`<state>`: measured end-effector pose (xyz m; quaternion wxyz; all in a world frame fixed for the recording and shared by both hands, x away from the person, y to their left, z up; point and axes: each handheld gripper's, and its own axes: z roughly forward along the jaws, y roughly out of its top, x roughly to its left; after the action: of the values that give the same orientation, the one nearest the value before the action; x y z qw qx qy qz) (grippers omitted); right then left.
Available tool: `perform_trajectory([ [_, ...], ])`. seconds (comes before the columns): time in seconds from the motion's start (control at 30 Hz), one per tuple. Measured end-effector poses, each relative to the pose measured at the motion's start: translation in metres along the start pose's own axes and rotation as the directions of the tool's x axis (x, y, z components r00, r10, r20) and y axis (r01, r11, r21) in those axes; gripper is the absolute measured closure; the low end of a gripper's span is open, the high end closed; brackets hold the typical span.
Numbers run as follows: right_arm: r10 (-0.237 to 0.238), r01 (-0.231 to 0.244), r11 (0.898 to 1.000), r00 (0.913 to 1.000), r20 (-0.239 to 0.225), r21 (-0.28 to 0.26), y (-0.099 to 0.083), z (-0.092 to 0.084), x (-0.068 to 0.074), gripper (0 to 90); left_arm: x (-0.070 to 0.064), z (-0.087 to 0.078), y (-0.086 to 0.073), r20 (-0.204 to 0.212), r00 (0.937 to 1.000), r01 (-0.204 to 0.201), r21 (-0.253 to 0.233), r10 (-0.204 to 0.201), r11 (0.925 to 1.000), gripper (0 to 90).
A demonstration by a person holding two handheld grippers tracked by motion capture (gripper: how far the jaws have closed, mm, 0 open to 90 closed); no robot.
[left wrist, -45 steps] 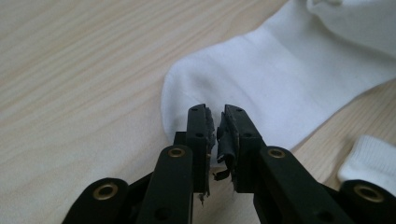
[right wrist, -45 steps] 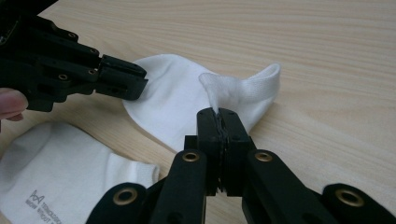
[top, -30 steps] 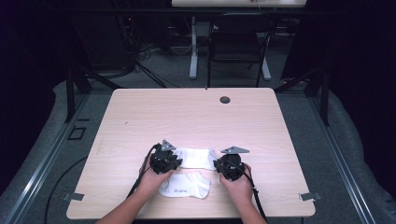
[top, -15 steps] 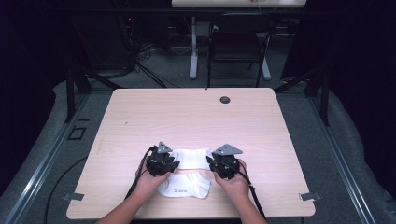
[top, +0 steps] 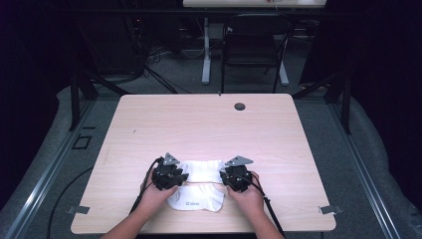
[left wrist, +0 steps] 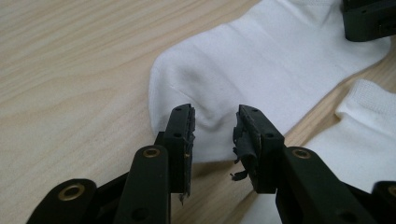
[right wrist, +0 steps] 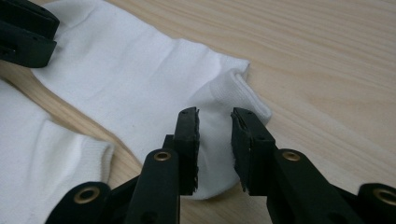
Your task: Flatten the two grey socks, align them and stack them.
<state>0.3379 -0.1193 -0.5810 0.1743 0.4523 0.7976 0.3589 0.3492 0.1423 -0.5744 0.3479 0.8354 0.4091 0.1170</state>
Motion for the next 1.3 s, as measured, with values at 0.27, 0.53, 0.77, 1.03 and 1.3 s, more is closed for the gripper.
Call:
perform_trajectory([
  [0.27, -0.005, 0.004, 1.000, 0.9997, -0.026, -0.011, 0.003, -0.004, 0.005, 70.8, 0.003, -0.005, -0.004, 0.015, 0.9998, 0.012, -0.002, -0.012, 0.9999, 61.4],
  [0.53, -0.064, 0.061, 0.998, 0.9912, -0.116, -0.027, 0.009, -0.028, 0.033, 74.2, 0.007, -0.015, -0.006, 0.027, 0.9995, 0.019, -0.042, -0.018, 0.9989, 57.0],
  [0.77, -0.123, 0.128, 0.991, 0.9844, -0.126, 0.038, -0.009, -0.031, 0.049, 74.4, 0.011, -0.023, -0.008, 0.022, 0.9993, 0.033, -0.066, -0.031, 0.9973, 56.8],
  [1.03, -0.107, 0.116, 0.991, 0.9852, -0.134, 0.066, -0.019, -0.026, 0.040, 77.5, 0.011, -0.023, -0.007, 0.024, 0.9994, 0.025, -0.066, -0.024, 0.9975, 56.8],
  [1.3, -0.074, 0.085, 0.993, 0.9871, -0.142, 0.079, -0.019, -0.033, 0.033, 77.2, 0.016, -0.027, -0.005, 0.024, 0.9990, 0.039, -0.081, -0.037, 0.9959, 56.2],
])
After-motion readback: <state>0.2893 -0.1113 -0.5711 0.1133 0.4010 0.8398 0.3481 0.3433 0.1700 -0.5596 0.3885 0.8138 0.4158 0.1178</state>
